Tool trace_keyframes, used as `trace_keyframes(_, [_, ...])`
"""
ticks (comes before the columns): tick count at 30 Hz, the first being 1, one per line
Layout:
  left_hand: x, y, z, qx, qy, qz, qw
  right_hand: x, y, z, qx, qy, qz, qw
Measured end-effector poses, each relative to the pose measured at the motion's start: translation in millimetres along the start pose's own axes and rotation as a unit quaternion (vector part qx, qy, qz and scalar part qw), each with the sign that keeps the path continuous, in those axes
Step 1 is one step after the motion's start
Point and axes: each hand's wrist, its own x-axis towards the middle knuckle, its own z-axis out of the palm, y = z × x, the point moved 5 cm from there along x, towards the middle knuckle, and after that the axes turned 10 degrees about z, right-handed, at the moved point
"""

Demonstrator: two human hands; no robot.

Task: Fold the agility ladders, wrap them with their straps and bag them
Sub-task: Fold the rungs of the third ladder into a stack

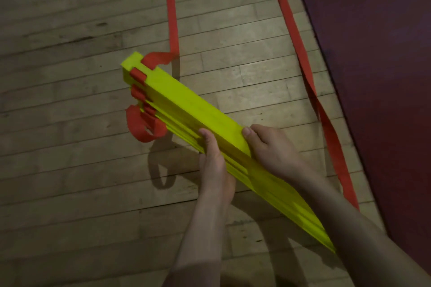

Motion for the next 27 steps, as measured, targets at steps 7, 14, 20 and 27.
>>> trace_keyframes(7, [0, -2, -1, 0.031, 0.012, 0.015, 0.999, -3, 11, -4, 0.052, 0.008, 0.054, 0.997])
trace_keyframes(14, [-2, -1, -12, 0.041, 0.042, -0.002, 0.998, -2, 15, -13, -0.068, 0.073, 0.047, 0.994])
trace_keyframes(20, [-4, 2, 0, -0.014, -0.080, -0.001, 0.997, -5, 11, 5, -0.007, -0.032, 0.031, 0.999])
trace_keyframes(27, [-8, 5, 3, -0.076, -0.102, -0.022, 0.992, -4, 8, -5, -0.069, 0.043, 0.006, 0.997])
